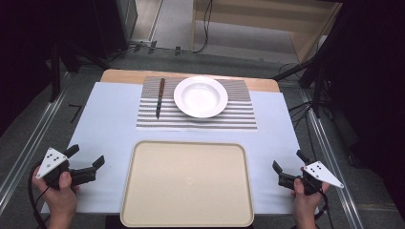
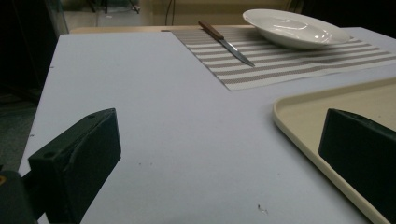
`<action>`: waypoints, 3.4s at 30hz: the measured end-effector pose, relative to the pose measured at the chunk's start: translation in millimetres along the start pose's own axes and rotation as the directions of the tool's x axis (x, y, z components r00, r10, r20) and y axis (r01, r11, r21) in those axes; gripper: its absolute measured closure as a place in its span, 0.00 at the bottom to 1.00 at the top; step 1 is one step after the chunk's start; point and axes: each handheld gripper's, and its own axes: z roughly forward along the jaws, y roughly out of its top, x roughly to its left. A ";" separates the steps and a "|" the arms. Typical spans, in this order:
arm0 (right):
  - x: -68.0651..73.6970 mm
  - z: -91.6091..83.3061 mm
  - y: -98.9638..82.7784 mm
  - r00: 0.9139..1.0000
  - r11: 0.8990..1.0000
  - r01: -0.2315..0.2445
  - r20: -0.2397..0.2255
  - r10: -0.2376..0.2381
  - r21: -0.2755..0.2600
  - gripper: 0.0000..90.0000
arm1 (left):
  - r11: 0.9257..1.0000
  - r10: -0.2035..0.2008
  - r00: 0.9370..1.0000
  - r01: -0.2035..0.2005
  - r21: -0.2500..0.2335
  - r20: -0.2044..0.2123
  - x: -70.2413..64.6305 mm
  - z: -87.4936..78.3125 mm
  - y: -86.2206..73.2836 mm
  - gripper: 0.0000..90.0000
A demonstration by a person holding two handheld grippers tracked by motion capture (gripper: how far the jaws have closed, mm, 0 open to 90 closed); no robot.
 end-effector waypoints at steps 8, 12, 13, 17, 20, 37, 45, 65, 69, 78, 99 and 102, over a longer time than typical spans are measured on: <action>1.0 -0.9 -0.1 1.000 1.000 0.006 -0.009 -0.006 -0.006 0.00 | 0.999 0.036 0.999 -0.036 0.002 -0.002 -12.4 3.6 10.8 0.00; 1.0 -0.7 -0.2 1.000 1.000 0.008 -0.011 -0.008 -0.004 0.00 | 0.999 0.045 0.999 -0.045 -0.017 -0.002 -19.2 3.5 21.2 0.00; 1.2 -1.1 -0.2 1.000 1.000 0.007 -0.015 -0.007 -0.004 0.00 | 0.999 0.044 0.999 -0.044 -0.022 -0.009 -21.1 3.2 23.6 0.00; 1.5 -1.1 -0.4 1.000 1.000 0.016 -0.020 -0.016 -0.005 0.00 | 0.997 0.052 0.999 -0.052 -0.048 0.013 -28.0 4.6 33.4 0.00; 2.1 -1.3 -0.4 1.000 1.000 0.016 -0.021 -0.016 -0.005 0.00 | 0.997 0.067 0.998 -0.067 -0.048 0.010 -33.1 8.2 40.6 0.00; 2.4 -2.2 -0.4 0.999 1.000 0.022 -0.023 -0.022 -0.008 0.00 | 0.993 0.107 0.993 -0.105 -0.046 0.045 -48.3 47.3 81.3 0.00; 2.4 -2.2 -0.5 0.999 1.000 0.022 -0.024 -0.022 -0.009 0.00 | 0.994 0.108 0.992 -0.105 -0.043 0.064 -52.3 73.4 95.2 0.00; 2.7 -1.1 -0.6 1.000 1.000 0.022 -0.020 -0.022 -0.001 0.00 | 0.999 0.049 0.995 -0.049 0.002 0.092 -51.0 139.1 129.3 0.00; 2.7 -0.7 -0.5 0.999 1.000 0.027 -0.019 -0.027 -0.001 0.00 | 0.998 0.042 0.996 -0.046 0.040 0.076 -52.4 158.5 135.3 0.04; 3.2 -1.3 -0.7 0.999 0.999 0.034 -0.013 -0.034 -0.006 0.03 | 0.993 0.005 0.999 -0.010 0.121 0.039 -50.2 198.6 148.1 0.16; 7.6 1.9 0.6 0.997 0.997 0.071 -0.032 -0.071 0.017 0.00 | 0.947 -0.037 0.997 0.055 0.316 -0.063 -41.2 273.7 164.6 0.41; 7.2 2.0 0.5 0.997 0.998 0.065 -0.029 -0.065 0.017 0.00 | 0.930 -0.042 0.996 0.067 0.362 -0.074 -38.9 285.1 166.4 0.47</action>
